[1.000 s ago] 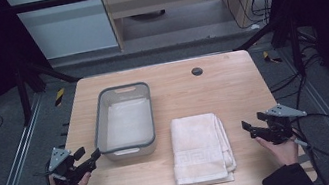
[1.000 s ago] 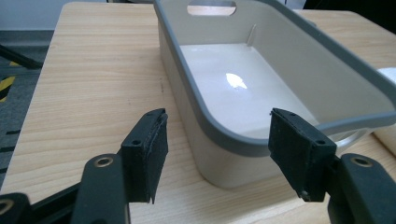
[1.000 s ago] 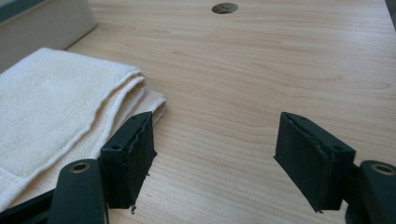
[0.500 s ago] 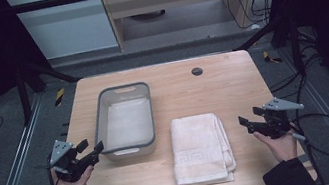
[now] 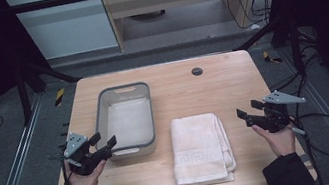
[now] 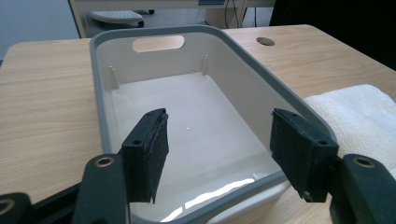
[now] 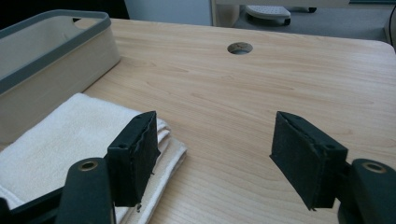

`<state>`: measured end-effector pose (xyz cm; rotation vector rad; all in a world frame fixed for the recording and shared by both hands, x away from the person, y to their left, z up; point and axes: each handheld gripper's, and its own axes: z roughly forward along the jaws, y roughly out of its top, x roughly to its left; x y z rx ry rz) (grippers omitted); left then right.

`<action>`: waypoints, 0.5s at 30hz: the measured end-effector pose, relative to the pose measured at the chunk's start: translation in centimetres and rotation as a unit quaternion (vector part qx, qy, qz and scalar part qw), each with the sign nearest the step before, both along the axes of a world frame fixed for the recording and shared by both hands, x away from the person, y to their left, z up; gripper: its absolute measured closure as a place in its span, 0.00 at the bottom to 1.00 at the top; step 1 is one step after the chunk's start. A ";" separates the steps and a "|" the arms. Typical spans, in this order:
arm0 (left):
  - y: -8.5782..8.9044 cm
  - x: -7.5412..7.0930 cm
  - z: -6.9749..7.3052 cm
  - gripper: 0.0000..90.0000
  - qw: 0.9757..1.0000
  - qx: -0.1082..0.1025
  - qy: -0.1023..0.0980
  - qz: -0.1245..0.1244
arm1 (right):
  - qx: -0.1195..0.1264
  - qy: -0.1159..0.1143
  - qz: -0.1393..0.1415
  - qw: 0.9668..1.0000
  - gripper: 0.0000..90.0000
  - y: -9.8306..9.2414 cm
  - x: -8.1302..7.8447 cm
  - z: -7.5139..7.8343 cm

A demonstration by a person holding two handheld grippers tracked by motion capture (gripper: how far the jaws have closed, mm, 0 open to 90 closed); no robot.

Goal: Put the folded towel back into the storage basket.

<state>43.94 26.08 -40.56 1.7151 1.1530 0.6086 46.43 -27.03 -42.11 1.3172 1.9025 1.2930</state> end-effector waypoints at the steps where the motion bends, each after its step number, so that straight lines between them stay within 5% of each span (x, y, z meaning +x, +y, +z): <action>1: -0.4 0.0 0.1 0.41 1.000 0.002 -0.001 -0.003 | 0.000 -0.001 0.000 1.000 0.35 0.0 0.0 0.1; 15: -2.9 0.3 0.4 0.42 1.000 0.005 -0.003 -0.027 | -0.001 -0.004 0.014 1.000 0.34 1.5 1.0 1.4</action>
